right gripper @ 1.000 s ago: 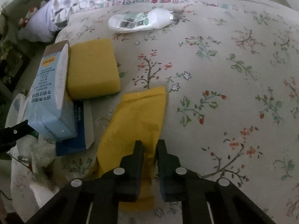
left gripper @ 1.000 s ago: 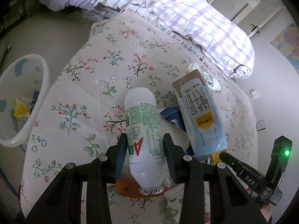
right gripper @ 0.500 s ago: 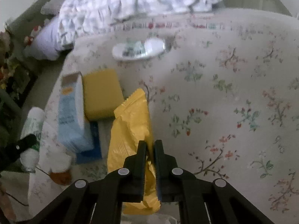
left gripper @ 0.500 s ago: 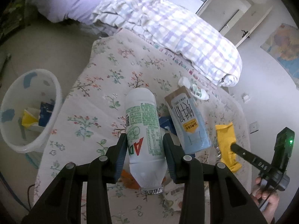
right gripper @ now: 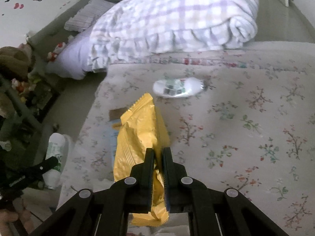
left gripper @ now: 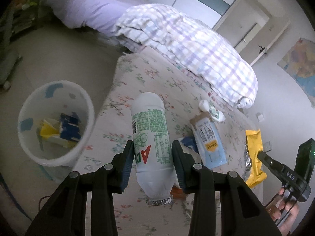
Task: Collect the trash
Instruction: 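Carry the bottle and yellow bag to the wastebasket and release both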
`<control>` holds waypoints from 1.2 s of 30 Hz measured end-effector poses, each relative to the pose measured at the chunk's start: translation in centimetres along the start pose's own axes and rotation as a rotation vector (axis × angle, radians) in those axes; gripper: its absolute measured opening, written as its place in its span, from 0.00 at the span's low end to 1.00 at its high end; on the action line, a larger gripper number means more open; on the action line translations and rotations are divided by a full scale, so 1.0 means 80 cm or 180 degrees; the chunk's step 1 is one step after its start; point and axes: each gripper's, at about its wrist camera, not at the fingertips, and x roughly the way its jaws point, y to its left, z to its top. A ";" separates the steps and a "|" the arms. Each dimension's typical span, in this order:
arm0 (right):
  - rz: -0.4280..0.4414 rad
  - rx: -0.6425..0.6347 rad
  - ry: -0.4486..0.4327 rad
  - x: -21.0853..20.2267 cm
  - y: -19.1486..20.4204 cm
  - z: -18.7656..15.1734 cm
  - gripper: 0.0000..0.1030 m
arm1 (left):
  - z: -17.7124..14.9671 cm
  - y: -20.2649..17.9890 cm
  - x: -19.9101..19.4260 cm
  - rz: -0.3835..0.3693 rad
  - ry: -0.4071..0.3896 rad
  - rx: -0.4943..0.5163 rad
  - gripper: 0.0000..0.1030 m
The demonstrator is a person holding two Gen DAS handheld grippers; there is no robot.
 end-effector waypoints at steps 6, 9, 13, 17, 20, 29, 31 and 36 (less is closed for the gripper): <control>0.0072 -0.0309 0.0017 0.008 0.042 0.002 0.07 | 0.015 0.034 -0.012 0.0145 -0.0118 -0.0068 0.40; 0.0121 -0.0443 0.0055 0.016 0.065 0.001 0.07 | 0.020 0.060 -0.013 0.0253 -0.0147 -0.0135 0.40; 0.0237 -0.0516 0.0168 0.032 0.093 0.000 0.07 | 0.030 0.098 -0.016 0.0397 -0.0195 -0.0232 0.40; 0.0324 -0.0598 0.0234 0.051 0.125 0.002 0.07 | 0.042 0.127 -0.017 0.0472 -0.0268 -0.0276 0.40; 0.0373 -0.0653 0.0266 0.071 0.153 0.004 0.07 | 0.050 0.142 -0.018 0.0635 -0.0334 -0.0267 0.42; 0.0474 -0.0832 0.0328 0.121 0.218 0.009 0.07 | 0.052 0.165 -0.026 0.1187 -0.0105 -0.0489 0.91; 0.0471 -0.0864 0.0382 0.137 0.230 0.008 0.07 | 0.047 0.170 -0.035 0.1289 -0.0114 -0.0491 0.91; 0.0516 -0.0861 0.0518 0.176 0.257 0.004 0.07 | 0.038 0.185 -0.050 0.1468 -0.0159 -0.0461 0.94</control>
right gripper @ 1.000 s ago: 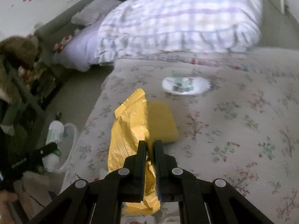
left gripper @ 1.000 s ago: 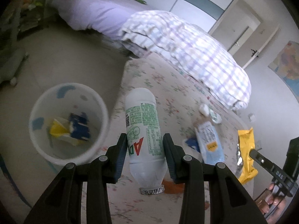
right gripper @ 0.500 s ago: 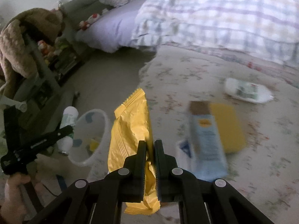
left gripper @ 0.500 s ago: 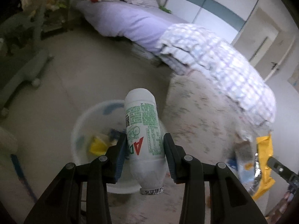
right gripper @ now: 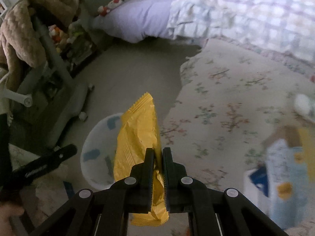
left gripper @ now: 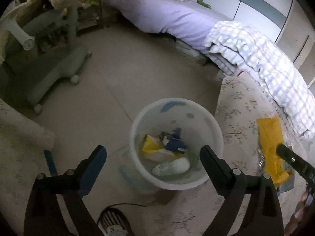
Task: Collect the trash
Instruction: 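Carry the bottle and yellow bag to the wastebasket and release both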
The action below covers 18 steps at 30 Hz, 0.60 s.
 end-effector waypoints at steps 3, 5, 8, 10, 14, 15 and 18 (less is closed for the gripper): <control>0.0016 -0.0009 0.0072 0.024 0.016 0.005 0.07 | -0.002 0.011 -0.007 0.0002 -0.0019 -0.0001 0.95; 0.0036 -0.0031 0.0105 0.038 0.028 0.008 0.07 | -0.004 0.015 -0.013 0.0006 -0.0054 0.0025 0.95; 0.0036 -0.0079 0.0134 0.055 0.045 0.010 0.07 | -0.005 0.019 -0.022 0.0003 -0.0107 0.0055 0.95; 0.0025 -0.0118 0.0141 0.063 0.057 0.012 0.07 | -0.005 0.021 -0.028 0.0021 -0.0151 0.0079 0.95; -0.0006 -0.0188 0.0117 0.077 0.076 0.019 0.07 | -0.005 0.028 -0.039 0.0062 -0.0237 0.0096 0.95; -0.0016 -0.0195 0.0107 0.080 0.079 0.020 0.07 | -0.005 0.029 -0.040 0.0067 -0.0247 0.0096 0.95; -0.0035 -0.0213 0.0086 0.086 0.086 0.025 0.08 | -0.005 0.032 -0.043 0.0061 -0.0250 0.0090 0.95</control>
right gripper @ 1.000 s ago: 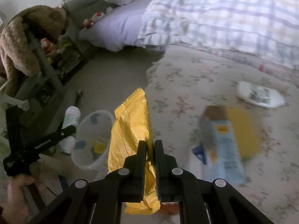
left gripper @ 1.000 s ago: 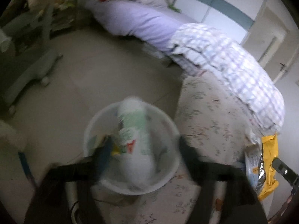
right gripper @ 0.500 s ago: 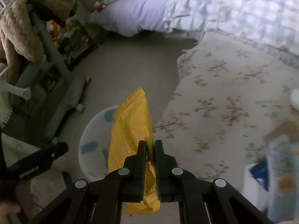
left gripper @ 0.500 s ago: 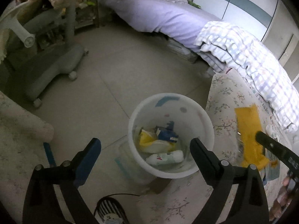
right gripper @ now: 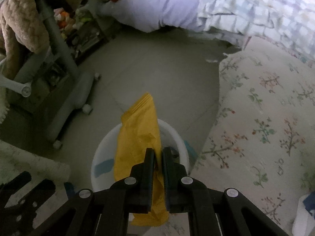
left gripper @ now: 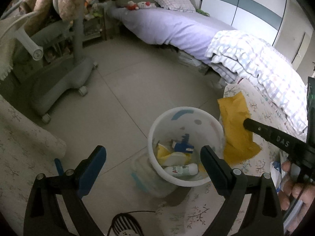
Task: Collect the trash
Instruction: 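Carry the bottle and yellow bag to the wastebasket and release both, then grasp the orange peel with the left gripper while the right gripper grasps crumpled plastic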
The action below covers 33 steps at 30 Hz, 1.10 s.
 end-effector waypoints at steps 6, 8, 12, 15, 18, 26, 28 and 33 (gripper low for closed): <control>0.0045 0.0029 0.0016 0.001 -0.001 0.009 0.52 | 0.000 0.005 -0.003 -0.0068 0.0026 -0.0051 0.95; 0.0056 0.0065 -0.0094 -0.012 -0.004 0.009 0.66 | 0.000 0.002 -0.004 -0.0086 0.0022 -0.0047 0.95; -0.0029 -0.0036 -0.0103 -0.036 -0.008 0.006 0.67 | -0.003 -0.007 -0.006 -0.0131 0.0029 -0.0021 0.95; -0.0074 -0.0075 -0.0133 -0.057 -0.017 -0.001 0.71 | -0.008 -0.017 -0.009 -0.0212 0.0053 -0.0008 0.95; -0.0104 -0.0074 -0.0165 -0.083 -0.031 -0.009 0.74 | -0.014 -0.028 -0.011 -0.0292 0.0076 0.0020 0.95; -0.0255 -0.0062 -0.0240 -0.159 -0.085 -0.045 0.83 | -0.039 -0.069 -0.018 -0.0549 0.0196 0.0232 0.95; -0.0323 -0.0074 -0.0227 -0.175 -0.099 -0.057 0.83 | -0.045 -0.078 -0.019 -0.0594 0.0231 0.0274 0.95; -0.0485 -0.0053 -0.0088 -0.199 -0.135 -0.097 0.84 | -0.064 -0.100 -0.022 -0.0677 0.0300 0.0404 0.95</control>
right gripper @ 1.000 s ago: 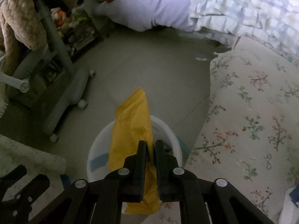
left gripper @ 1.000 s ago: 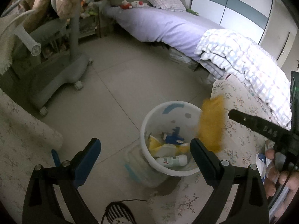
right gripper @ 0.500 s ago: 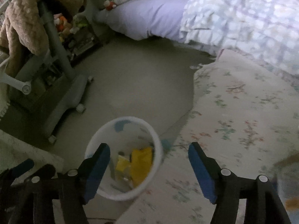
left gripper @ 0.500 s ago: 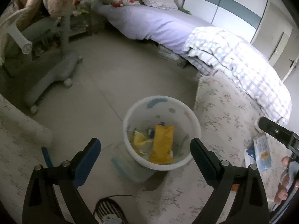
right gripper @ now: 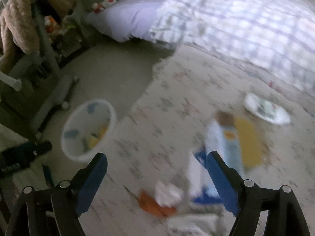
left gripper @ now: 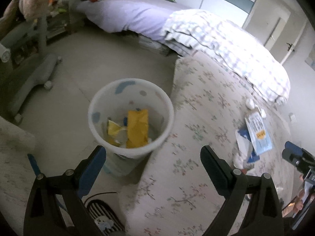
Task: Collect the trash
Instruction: 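Grasp the orange peel with the left gripper while the right gripper grasps crumpled plastic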
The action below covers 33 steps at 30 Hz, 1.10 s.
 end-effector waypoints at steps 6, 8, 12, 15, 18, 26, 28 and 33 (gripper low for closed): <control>-0.0156 0.0097 0.0155 -0.014 -0.043 -0.054 0.84 | -0.022 -0.031 0.008 -0.0072 0.0100 0.0227 0.95; -0.0192 0.0152 0.0189 -0.017 -0.056 -0.069 0.84 | -0.029 -0.041 0.016 -0.0063 0.0155 0.0334 0.95; -0.0281 0.0231 0.0221 -0.025 -0.078 -0.099 0.84 | -0.047 -0.063 0.032 -0.0059 0.0248 0.0556 0.95; -0.0345 0.0242 0.0225 -0.028 -0.087 -0.115 0.84 | -0.065 -0.082 0.046 -0.0135 0.0331 0.0705 0.95; -0.0407 0.0238 0.0211 -0.031 -0.096 -0.132 0.84 | -0.081 -0.096 0.059 -0.0254 0.0395 0.0780 0.95; -0.0441 0.0349 0.0165 -0.025 -0.123 -0.182 0.85 | -0.113 -0.141 0.084 -0.0365 0.0314 0.1245 0.95; -0.0434 0.0381 0.0165 -0.019 -0.130 -0.192 0.85 | -0.116 -0.151 0.088 -0.0373 0.0256 0.1378 0.95; -0.0473 0.0447 0.0140 -0.004 -0.148 -0.210 0.85 | -0.121 -0.172 0.098 -0.0309 0.0131 0.1698 0.97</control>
